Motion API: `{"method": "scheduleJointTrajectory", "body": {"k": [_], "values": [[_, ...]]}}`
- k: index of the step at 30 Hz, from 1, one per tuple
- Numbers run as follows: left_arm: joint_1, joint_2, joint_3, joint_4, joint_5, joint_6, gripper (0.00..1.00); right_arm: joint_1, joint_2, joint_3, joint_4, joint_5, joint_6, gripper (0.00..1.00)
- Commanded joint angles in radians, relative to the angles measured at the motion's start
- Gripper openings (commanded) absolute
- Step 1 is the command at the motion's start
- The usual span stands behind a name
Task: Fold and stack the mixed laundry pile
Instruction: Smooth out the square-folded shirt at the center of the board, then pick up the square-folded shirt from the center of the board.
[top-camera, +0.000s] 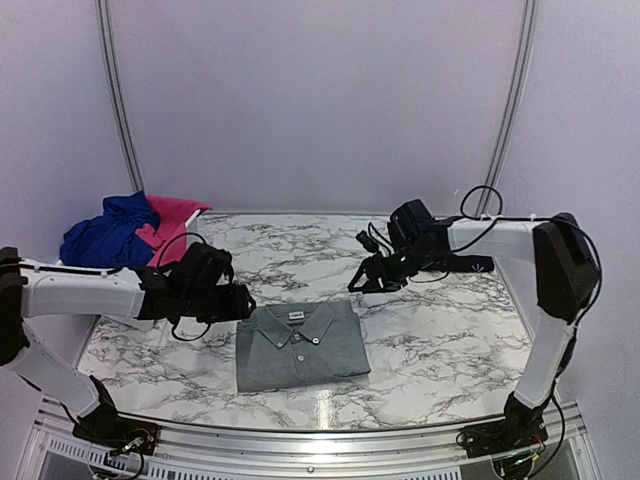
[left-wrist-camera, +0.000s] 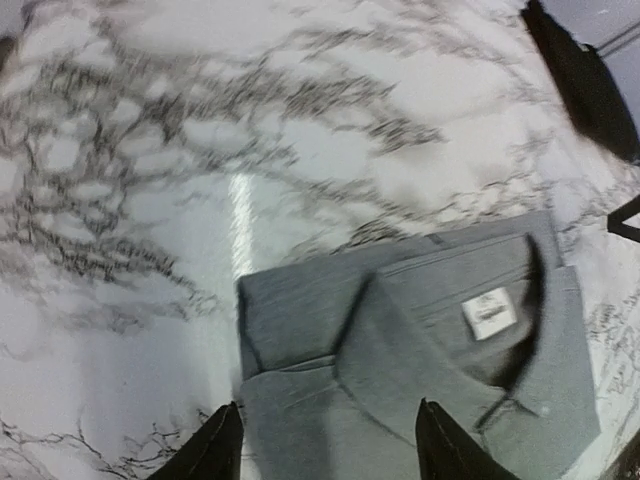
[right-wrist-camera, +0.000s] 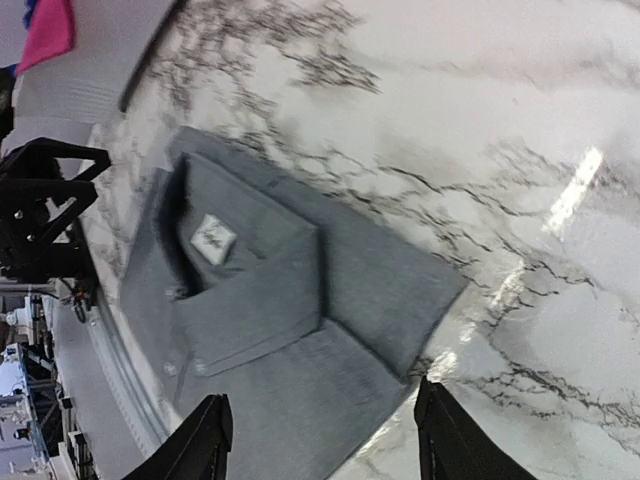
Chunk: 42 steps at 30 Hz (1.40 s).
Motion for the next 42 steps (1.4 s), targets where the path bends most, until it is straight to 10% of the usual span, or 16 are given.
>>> {"method": "scheduleJointTrajectory", "body": {"k": [1, 15, 26, 42], "values": [[-0.054, -0.095, 0.111, -0.031, 0.045, 0.115, 0.64, 0.057, -0.175, -0.025, 0.012, -0.146, 0.062, 0.59], [-0.113, 0.22, 0.042, 0.187, 0.156, -0.047, 0.61, 0.133, 0.022, -0.345, 0.332, -0.309, 0.157, 0.55], [-0.276, 0.045, 0.267, -0.072, -0.1, 0.347, 0.77, 0.003, -0.288, -0.289, 0.123, -0.222, 0.162, 0.63], [-0.541, 0.51, 0.613, -0.116, -0.09, 0.712, 0.67, -0.148, -0.517, -0.622, 0.231, -0.207, 0.352, 0.67]]}}
